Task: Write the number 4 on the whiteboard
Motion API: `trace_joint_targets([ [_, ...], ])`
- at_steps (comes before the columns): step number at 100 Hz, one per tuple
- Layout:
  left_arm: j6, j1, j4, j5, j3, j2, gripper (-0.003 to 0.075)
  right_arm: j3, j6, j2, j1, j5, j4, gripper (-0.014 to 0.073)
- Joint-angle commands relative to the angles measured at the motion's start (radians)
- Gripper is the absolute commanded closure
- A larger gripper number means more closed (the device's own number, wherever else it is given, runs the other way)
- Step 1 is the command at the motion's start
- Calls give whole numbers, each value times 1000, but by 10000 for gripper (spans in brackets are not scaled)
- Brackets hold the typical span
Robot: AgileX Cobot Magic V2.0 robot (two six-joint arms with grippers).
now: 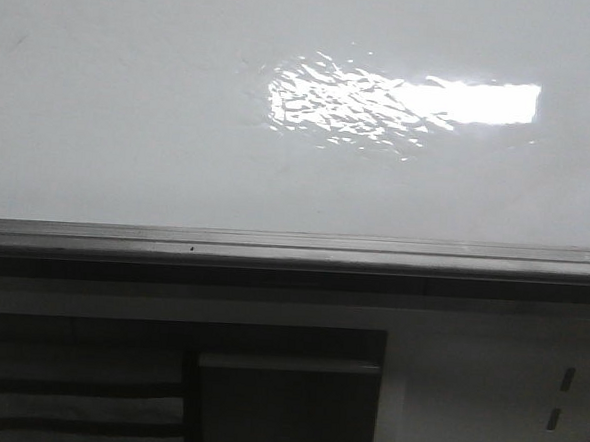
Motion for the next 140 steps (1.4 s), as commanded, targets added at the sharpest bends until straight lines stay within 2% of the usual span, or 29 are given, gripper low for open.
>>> trace_joint_targets([
  [1, -12, 0, -8, -85, 27, -27, 741, 20, -2, -23, -7, -78, -3, 664],
  [88, -12, 0, -8, -88, 27, -27, 741, 20, -2, -23, -7, -97, -3, 664],
  [103, -12, 0, -10, -88, 12, -27, 741, -16, -2, -21, -7, -93, 41, 664],
  [118, -12, 0, -60, -48, -83, -27, 741, -125, -2, -19, -7, -29, 64, 664],
  [140, -12, 0, -99, 152, -348, 47, 741, -360, -2, 90, -7, 184, 64, 664],
])
